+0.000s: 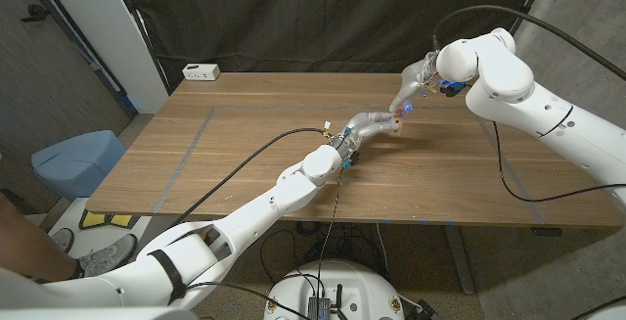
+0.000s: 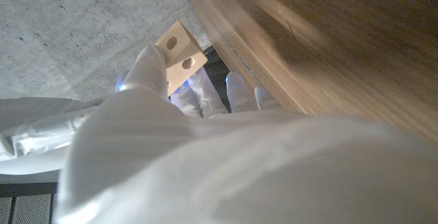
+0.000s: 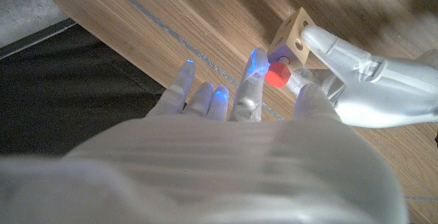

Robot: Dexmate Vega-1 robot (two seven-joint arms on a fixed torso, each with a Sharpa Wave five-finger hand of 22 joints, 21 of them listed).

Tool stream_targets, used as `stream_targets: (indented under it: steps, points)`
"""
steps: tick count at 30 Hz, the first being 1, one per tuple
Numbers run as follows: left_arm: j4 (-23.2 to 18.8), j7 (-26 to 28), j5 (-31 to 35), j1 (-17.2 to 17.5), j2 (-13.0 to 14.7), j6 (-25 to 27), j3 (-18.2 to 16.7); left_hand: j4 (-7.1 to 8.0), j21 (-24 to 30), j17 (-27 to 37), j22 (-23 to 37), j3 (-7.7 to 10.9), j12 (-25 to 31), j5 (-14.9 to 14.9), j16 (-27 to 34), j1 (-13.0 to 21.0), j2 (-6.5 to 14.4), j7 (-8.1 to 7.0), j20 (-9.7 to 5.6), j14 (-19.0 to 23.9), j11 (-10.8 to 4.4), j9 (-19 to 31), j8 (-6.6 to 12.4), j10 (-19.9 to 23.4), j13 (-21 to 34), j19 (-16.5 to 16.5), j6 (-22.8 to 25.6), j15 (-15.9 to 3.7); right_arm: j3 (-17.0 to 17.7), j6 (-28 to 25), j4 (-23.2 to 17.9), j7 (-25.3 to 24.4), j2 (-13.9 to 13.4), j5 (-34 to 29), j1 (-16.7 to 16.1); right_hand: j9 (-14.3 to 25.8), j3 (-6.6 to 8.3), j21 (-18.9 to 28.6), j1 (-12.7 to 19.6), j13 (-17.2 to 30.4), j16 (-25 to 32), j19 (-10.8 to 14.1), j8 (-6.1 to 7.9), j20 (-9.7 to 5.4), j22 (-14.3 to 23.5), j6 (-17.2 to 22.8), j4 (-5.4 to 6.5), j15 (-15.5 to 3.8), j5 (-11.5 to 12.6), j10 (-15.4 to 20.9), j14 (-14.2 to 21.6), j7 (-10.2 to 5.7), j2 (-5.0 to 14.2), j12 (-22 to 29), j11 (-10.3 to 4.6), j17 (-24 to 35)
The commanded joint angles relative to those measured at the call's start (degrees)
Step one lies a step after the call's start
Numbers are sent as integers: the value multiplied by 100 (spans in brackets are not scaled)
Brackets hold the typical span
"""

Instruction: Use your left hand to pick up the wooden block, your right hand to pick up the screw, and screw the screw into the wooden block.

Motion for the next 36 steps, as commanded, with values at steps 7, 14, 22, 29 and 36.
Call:
stream_targets:
  steps: [7, 14, 22, 29, 36]
  points:
    - [-83, 1, 33, 27, 33, 12, 6, 117, 38, 11, 24, 167, 17, 26, 16, 22, 50, 32, 16, 53, -8, 10, 48, 18, 67, 1, 91, -298, -49, -71, -65, 617, 36, -342, 117, 129, 30, -8, 140, 49, -41, -60, -166, 97, 20, -599, -183, 161, 76, -204, -101, 77, -22, 2, 102, 11]
    - [-101, -10, 29, 32, 33, 38, 11, 121, 36, 12, 24, 170, 10, 26, 14, 14, 53, 30, 14, 49, -5, 10, 41, 1, 66, -5, 73, -296, 24, -24, -46, 614, 47, -287, 60, 201, 34, -5, 249, 63, -52, -108, -327, 166, 21, -1152, -279, 280, 117, -416, -232, 117, -27, -5, 195, 17]
    - [-95, 6, 30, 34, 26, 48, 10, 118, 36, 10, 25, 175, 10, 27, 10, 12, 49, 39, 10, 42, -6, 9, 40, -5, 66, -6, 70, -302, 128, 120, 7, 493, 15, -13, 27, 266, -57, -15, 200, 78, -79, -231, -615, 406, 19, -1980, -308, 519, 182, -930, -539, 264, -80, -37, 374, 23]
    - [-25, 16, 35, 0, 3, 24, 5, 119, 35, 11, 25, 178, 10, 27, 11, 8, 52, 35, 12, 42, -7, 8, 35, -9, 66, -8, 58, -300, 270, 359, 54, 172, -92, 395, -25, 292, -6, -8, 315, 81, -97, -262, -689, 512, 20, -2203, -364, 683, 235, -1293, -767, 253, 5, -50, 511, 24]
    - [93, -14, 14, -59, -36, -10, -1, 124, 35, 13, 25, 177, 8, 27, 13, -2, 53, 30, 15, 42, -5, 8, 34, -16, 66, -8, 53, -305, 286, 476, 98, -29, -143, 617, -6, 311, 122, -11, 577, 83, -91, -319, -758, 538, 23, -2424, -487, 824, 192, -1522, -907, 281, 100, -35, 577, 18]
